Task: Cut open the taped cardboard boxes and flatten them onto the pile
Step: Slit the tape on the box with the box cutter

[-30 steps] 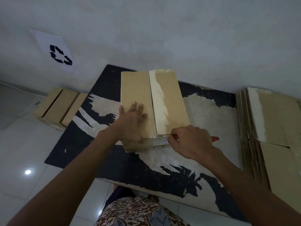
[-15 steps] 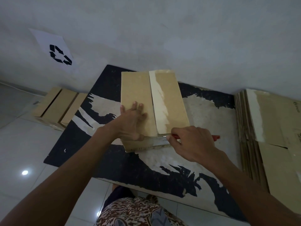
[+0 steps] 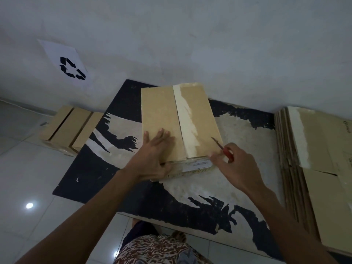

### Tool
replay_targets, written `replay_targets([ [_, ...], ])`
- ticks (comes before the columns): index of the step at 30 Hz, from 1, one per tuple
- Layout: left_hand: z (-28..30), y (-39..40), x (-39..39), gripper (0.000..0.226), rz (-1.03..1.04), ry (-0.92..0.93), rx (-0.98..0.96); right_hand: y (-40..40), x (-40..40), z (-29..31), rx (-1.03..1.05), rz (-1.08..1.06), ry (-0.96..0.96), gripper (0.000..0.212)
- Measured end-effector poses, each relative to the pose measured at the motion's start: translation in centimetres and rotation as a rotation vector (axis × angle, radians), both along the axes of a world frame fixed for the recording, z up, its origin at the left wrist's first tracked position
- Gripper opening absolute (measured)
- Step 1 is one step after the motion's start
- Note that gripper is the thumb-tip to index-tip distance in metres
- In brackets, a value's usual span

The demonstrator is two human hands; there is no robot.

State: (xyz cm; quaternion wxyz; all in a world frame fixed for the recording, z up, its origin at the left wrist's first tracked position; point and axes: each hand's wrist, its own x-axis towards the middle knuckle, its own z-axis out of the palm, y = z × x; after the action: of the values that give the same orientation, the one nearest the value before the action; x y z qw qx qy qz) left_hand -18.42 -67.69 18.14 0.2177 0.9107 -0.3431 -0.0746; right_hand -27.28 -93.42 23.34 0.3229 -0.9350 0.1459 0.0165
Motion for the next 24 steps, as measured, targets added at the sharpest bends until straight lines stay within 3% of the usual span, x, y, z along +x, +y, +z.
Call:
replay_targets([
  [4, -2.0, 0.0, -1.0, 0.059, -0.094, -0.252, -0.094, 1.2, 1.8, 0.3, -0.199, 0.048, -0.069, 0.073],
  [8, -2.4, 0.1, -1.2, 0.044, -0.144, -0.344, -0.082, 2.1, 4.5, 0.4, -0.348, 0.205, 0.056, 0.091],
  [12, -2.2, 0.1, -1.3, 0.036, -0.169, -0.365, -0.054, 1.2, 5.1, -0.5, -0.344, 0.287, 0.073, 0.083],
  [14, -2.2, 0.0, -1.3, 0.037, -0.174, -0.383, -0.025, 0.7, 4.8, -1.6, -0.462, 0.35, 0.063, 0.084],
  [17, -2.0, 0.0, -1.2, 0.04, -0.186, -0.373, 0.017, 0.3, 4.4, -3.4, -0.693, 0.463, -0.088, 0.076],
  [24, -1.3, 0.7, -0.5, 0.044, -0.257, -0.326, 0.133, -0.2, 4.3, -4.3, -0.704, 0.567, -0.374, 0.062],
])
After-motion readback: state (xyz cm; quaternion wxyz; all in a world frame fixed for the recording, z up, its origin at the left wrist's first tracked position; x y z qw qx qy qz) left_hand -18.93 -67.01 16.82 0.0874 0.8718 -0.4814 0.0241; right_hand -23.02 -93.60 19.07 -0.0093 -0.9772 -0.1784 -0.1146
